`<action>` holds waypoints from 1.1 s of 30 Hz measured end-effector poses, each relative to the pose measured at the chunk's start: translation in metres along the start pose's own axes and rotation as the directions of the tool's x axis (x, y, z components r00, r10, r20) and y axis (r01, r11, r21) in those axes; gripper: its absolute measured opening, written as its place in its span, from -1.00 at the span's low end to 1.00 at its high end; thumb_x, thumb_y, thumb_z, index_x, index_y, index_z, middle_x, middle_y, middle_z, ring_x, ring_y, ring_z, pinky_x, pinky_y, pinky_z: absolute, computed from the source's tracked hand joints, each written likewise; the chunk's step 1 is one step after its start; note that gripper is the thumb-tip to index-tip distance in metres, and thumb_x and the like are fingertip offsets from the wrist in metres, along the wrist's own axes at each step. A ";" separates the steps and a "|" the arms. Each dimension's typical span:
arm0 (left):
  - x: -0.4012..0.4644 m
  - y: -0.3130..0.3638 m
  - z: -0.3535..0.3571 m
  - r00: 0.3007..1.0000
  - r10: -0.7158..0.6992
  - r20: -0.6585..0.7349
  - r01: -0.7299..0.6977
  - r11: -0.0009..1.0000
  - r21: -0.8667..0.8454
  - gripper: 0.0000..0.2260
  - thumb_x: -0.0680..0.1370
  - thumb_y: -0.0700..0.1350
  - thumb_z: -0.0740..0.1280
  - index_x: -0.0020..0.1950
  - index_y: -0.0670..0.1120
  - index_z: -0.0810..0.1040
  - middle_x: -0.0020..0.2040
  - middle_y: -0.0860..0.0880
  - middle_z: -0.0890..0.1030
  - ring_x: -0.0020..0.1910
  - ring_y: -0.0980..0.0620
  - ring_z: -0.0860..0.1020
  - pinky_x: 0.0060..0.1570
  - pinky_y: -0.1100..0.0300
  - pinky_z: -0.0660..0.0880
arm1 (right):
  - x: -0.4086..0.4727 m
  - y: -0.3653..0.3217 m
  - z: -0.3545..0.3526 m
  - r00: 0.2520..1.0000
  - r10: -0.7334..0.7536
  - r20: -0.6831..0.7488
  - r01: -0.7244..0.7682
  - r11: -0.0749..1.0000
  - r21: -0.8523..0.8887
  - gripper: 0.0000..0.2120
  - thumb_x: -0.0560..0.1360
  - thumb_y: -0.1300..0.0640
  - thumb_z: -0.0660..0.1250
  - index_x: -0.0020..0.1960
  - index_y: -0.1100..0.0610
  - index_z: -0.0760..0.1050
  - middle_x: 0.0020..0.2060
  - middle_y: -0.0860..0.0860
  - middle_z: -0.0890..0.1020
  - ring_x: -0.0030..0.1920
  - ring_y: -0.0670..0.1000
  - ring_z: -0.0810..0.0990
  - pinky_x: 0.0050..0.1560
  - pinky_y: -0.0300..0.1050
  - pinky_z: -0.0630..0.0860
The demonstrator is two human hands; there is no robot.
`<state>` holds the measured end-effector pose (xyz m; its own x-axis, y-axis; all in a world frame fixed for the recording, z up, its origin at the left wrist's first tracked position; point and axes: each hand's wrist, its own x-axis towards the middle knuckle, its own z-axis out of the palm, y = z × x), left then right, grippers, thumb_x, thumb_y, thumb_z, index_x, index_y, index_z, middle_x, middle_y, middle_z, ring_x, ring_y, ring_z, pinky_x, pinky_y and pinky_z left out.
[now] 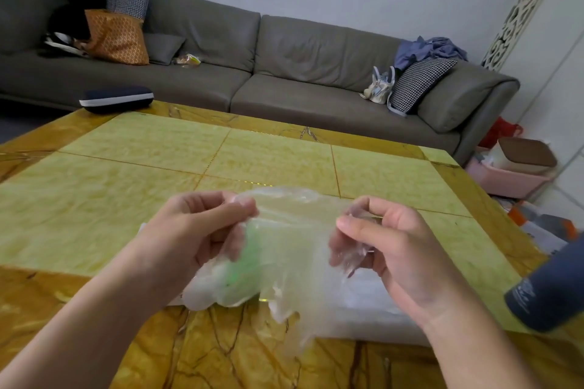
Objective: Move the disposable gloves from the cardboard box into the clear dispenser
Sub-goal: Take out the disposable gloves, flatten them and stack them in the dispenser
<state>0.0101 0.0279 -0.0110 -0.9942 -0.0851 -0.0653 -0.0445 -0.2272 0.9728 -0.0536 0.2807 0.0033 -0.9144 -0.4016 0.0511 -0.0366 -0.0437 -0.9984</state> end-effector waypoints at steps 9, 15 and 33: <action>0.003 -0.001 0.043 1.000 0.021 0.023 -0.023 0.998 0.061 -0.81 0.47 -0.13 0.54 -0.13 -0.22 0.62 -0.36 -0.14 0.50 -0.45 0.01 0.43 -0.47 0.31 0.43 | -0.011 -0.010 -0.034 0.998 0.060 0.022 -0.055 0.982 -0.179 -0.93 0.55 0.28 0.46 -0.05 0.29 0.60 -0.31 0.22 0.65 -0.43 0.13 0.57 -0.50 -0.11 0.40; 0.003 0.005 0.054 0.839 0.399 -0.371 -0.333 0.914 0.230 -0.88 0.59 -0.12 0.42 -0.15 -0.05 0.62 -0.31 0.04 0.50 -0.23 0.01 0.46 -0.03 0.06 0.44 | -0.015 -0.015 -0.091 0.912 0.136 -0.388 -0.159 0.987 -0.027 -0.93 0.55 0.23 0.48 -0.11 0.16 0.63 -0.35 0.09 0.65 -0.42 0.03 0.55 -0.42 -0.15 0.39; 0.042 -0.058 0.172 0.975 -0.068 0.212 -0.213 -0.010 0.977 -0.47 0.61 0.19 0.33 0.55 0.24 0.26 0.26 0.12 0.59 0.18 0.02 0.60 0.08 0.07 0.58 | -0.002 0.036 -0.107 0.928 -0.054 -0.369 -0.305 0.460 -0.834 -0.86 0.53 0.20 0.43 -0.19 0.20 0.56 -0.26 0.08 0.65 -0.29 0.18 0.68 -0.22 0.18 0.71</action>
<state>-0.0459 0.2048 -0.0316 -0.9869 0.1383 -0.0826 0.1171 0.9681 0.2215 -0.0965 0.3774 -0.0354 -0.9952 -0.0327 0.0919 -0.0742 0.8652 -0.4958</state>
